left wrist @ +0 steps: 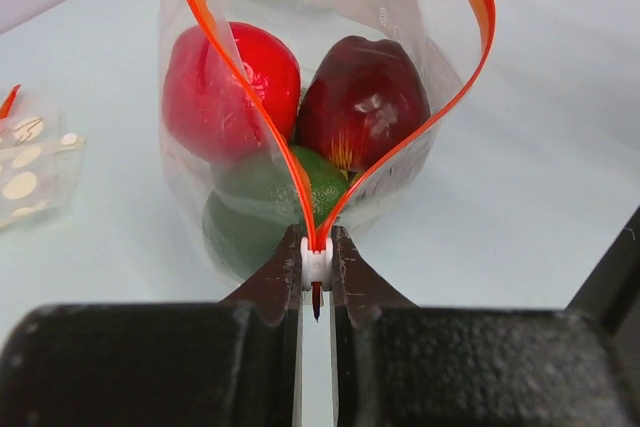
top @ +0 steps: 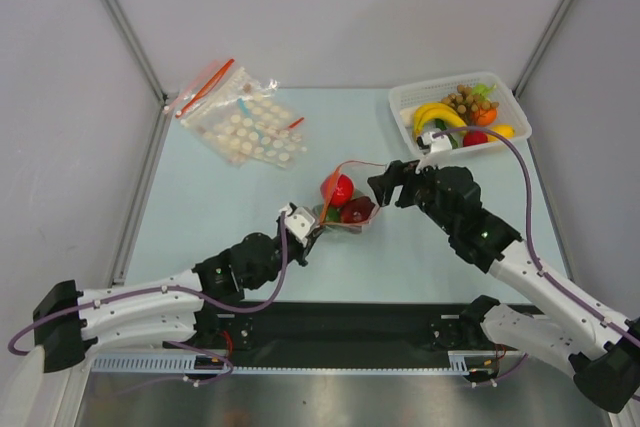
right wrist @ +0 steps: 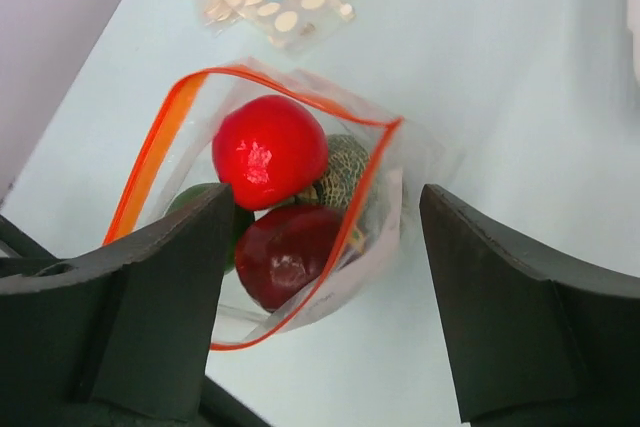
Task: Place the food in the zip-top bag and seal the zipper
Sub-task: Zip the zipper food storage bag at the center of the board.
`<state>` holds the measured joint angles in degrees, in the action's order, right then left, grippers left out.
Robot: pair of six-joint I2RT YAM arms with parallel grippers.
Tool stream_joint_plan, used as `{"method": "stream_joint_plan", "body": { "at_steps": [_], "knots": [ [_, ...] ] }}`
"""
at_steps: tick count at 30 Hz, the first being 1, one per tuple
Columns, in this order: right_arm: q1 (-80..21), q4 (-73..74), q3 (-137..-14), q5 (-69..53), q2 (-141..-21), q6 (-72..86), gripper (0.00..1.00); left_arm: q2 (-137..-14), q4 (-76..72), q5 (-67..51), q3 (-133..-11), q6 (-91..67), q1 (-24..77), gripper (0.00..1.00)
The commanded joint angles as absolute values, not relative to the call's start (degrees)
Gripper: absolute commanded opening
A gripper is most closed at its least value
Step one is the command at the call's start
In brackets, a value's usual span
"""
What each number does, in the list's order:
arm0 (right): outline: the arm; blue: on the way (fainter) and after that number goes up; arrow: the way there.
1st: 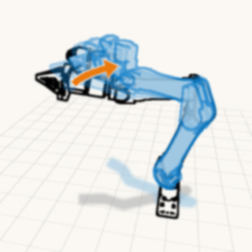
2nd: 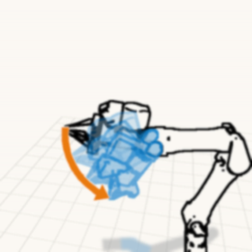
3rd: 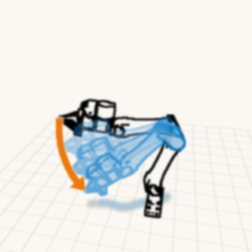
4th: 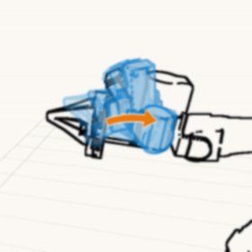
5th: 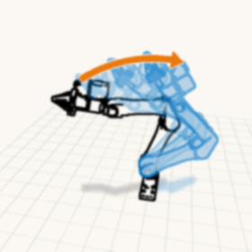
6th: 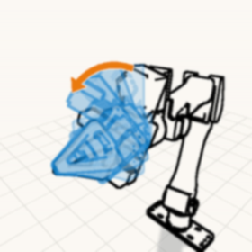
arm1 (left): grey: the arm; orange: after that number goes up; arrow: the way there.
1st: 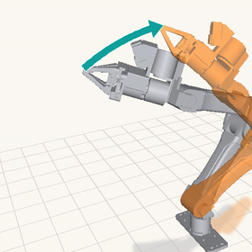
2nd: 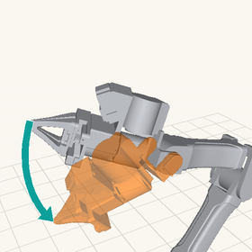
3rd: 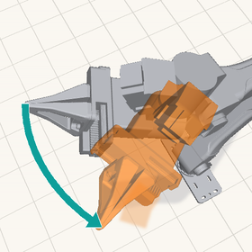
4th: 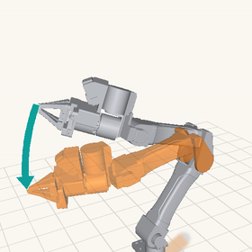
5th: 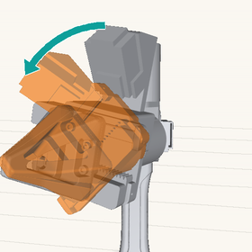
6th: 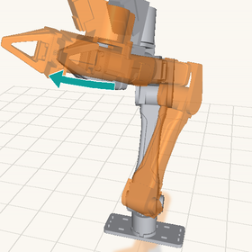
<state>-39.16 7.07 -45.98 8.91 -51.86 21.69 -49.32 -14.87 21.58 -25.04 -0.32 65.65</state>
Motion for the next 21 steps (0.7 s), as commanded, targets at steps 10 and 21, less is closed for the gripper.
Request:
{"method": "stream_joint_plan", "body": {
  "at_steps": [10,21],
  "knots": [
    [-38.85,8.60,-53.96,7.20,-59.40,2.11,0.80,-44.56,-17.93,18.37,-22.67,1.58,65.21,0.00],
    [-38.67,17.40,-59.42,20.47,-67.15,10.28,0.00,-44.47,-20.82,18.99,-22.32,2.03,64.08,0.00]
  ]
}}
